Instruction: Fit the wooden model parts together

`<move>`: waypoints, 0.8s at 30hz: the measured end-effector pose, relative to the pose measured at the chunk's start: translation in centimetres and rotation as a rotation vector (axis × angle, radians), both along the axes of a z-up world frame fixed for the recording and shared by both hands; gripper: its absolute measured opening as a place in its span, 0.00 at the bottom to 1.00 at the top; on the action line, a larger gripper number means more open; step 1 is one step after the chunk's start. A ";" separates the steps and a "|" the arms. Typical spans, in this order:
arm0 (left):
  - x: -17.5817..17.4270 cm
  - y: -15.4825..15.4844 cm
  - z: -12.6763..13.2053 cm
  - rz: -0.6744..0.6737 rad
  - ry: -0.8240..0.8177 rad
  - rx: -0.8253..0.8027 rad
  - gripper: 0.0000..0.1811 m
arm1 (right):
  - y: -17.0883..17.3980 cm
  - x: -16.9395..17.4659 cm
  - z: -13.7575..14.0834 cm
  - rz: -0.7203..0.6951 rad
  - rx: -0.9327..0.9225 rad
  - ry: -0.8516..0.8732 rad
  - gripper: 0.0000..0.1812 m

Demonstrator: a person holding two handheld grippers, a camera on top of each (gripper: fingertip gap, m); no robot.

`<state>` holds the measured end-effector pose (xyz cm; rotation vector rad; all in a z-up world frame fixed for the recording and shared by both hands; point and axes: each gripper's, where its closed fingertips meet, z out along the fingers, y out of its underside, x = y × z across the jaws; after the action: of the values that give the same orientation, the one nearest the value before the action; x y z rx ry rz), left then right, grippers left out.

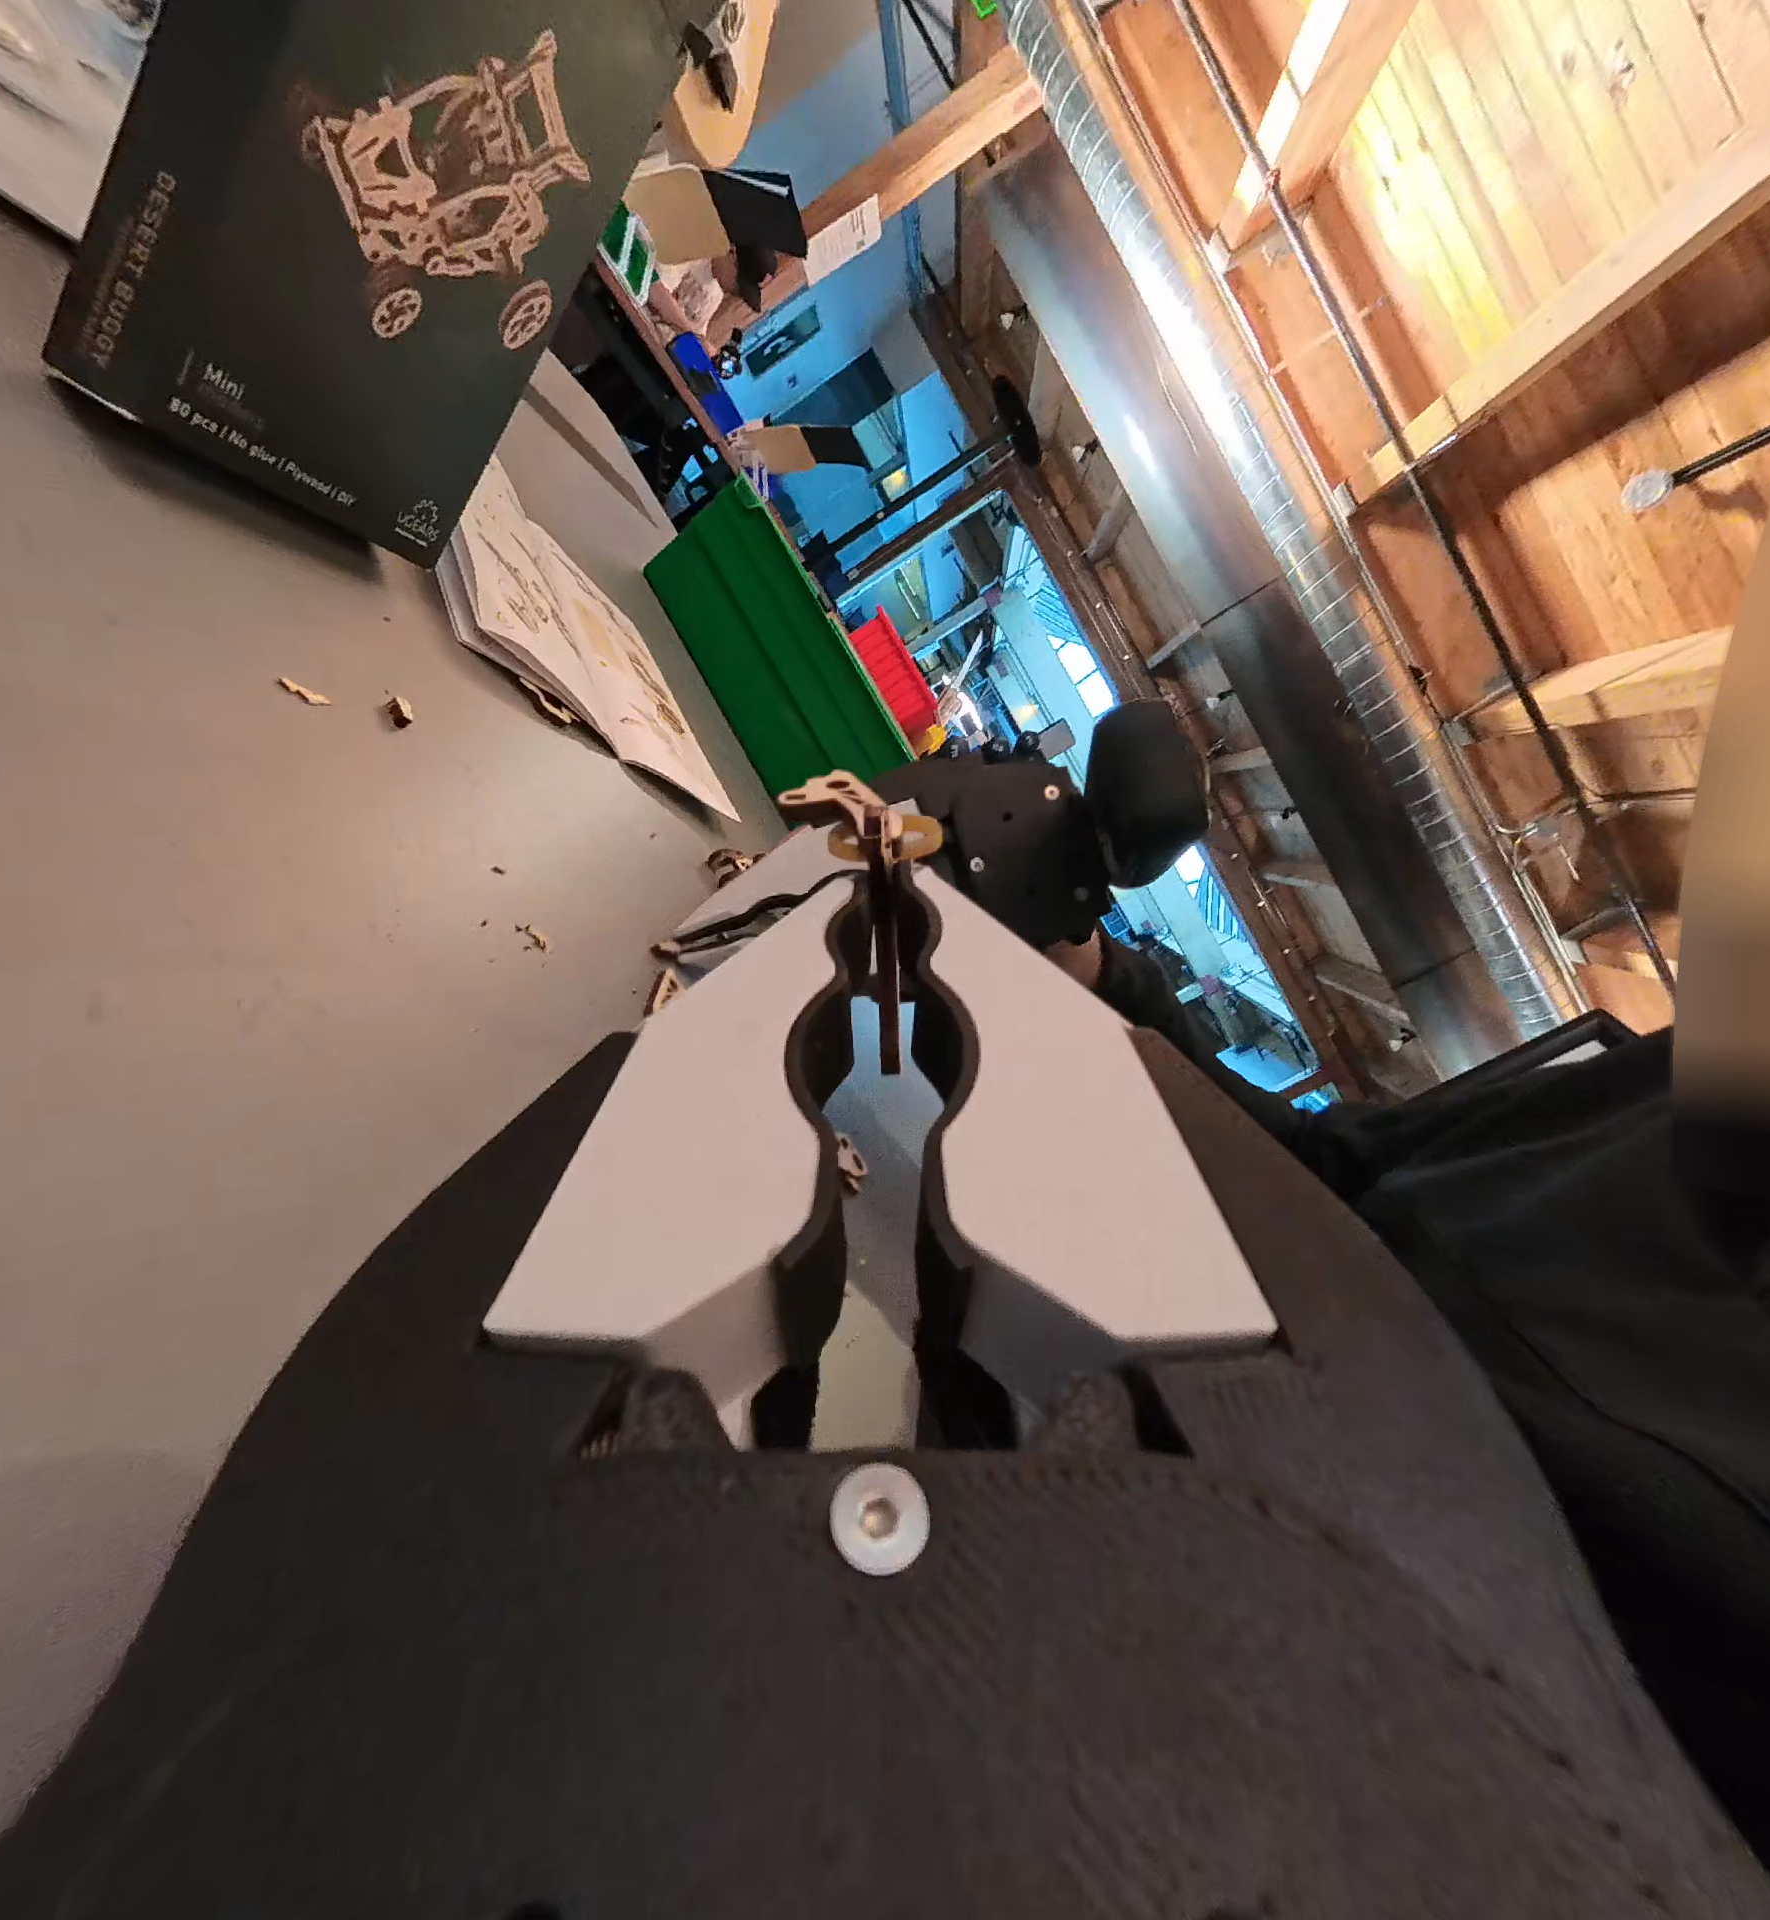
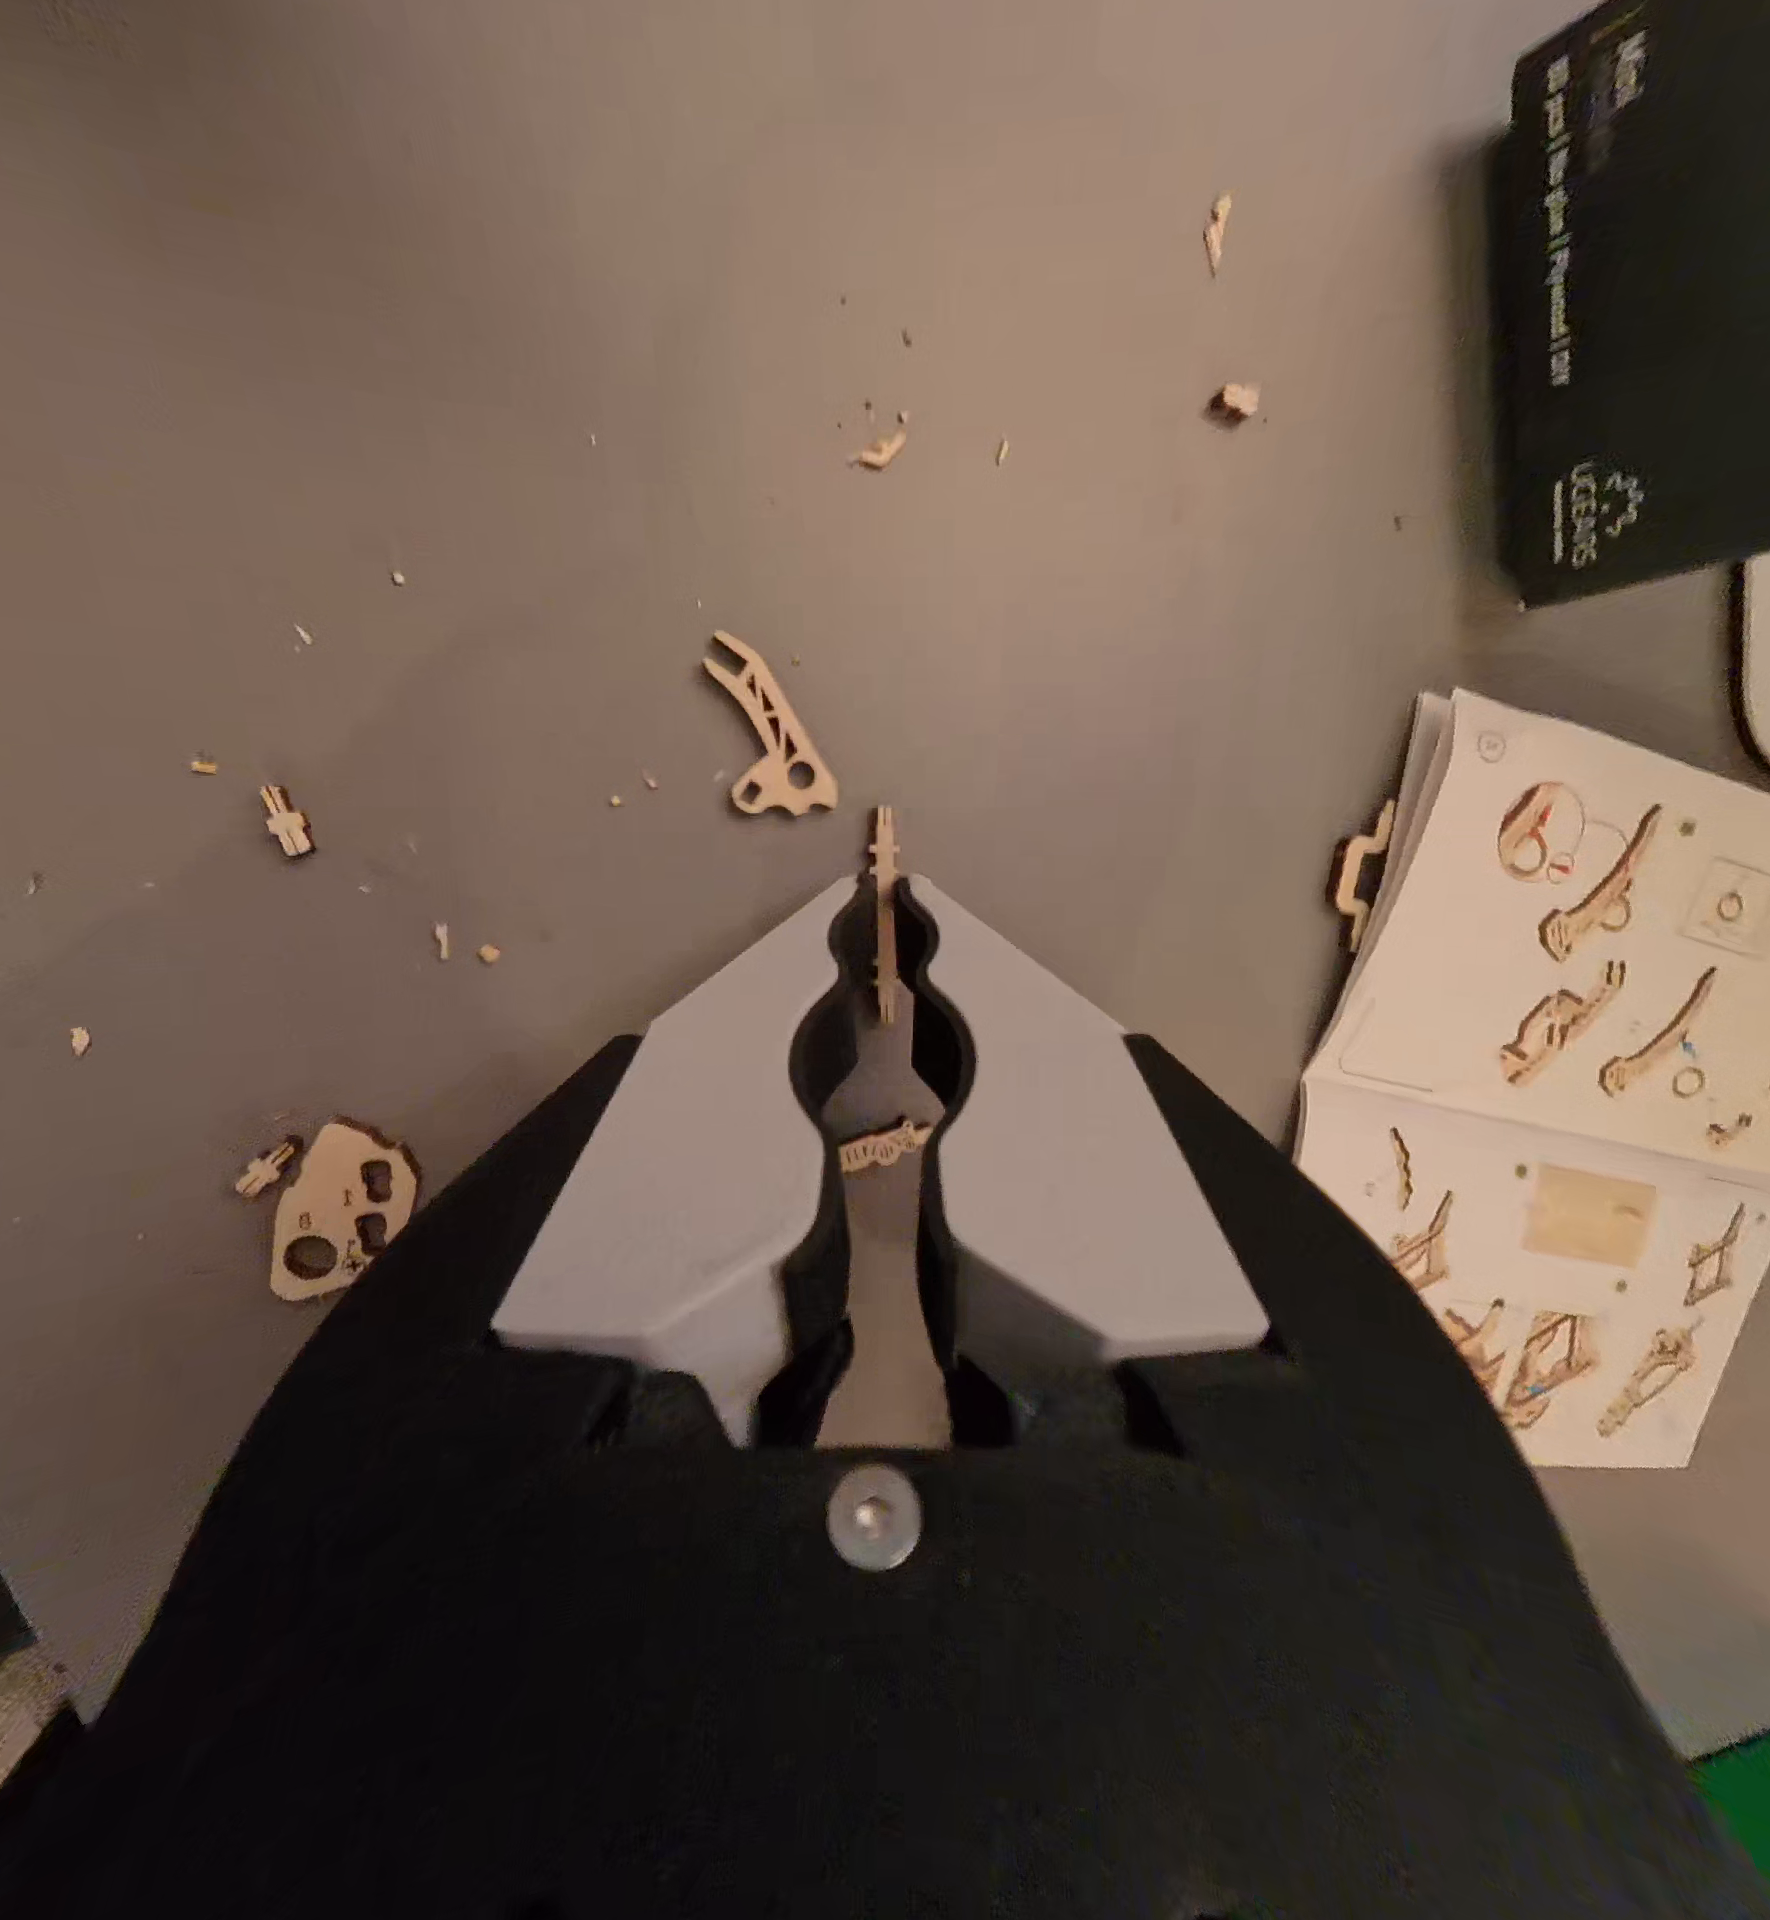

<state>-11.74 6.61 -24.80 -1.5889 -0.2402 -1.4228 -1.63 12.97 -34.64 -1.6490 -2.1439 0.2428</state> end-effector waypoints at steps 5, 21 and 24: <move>0.3 -0.1 0.2 -0.009 0.024 0.022 0.01 | -0.3 -0.2 0.3 0.014 -0.024 -0.001 0.00; 1.5 -1.0 3.3 -0.063 0.150 0.253 0.00 | -3.9 -4.8 11.3 -0.044 -0.611 0.498 0.00; 1.8 -1.2 5.1 -0.060 0.174 0.366 0.01 | -5.1 -5.7 13.7 -0.026 -0.731 0.639 0.00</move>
<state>-9.95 5.45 -19.65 -1.4123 0.1640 -1.2784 -7.34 7.84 -20.95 -1.6126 -1.6056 1.4623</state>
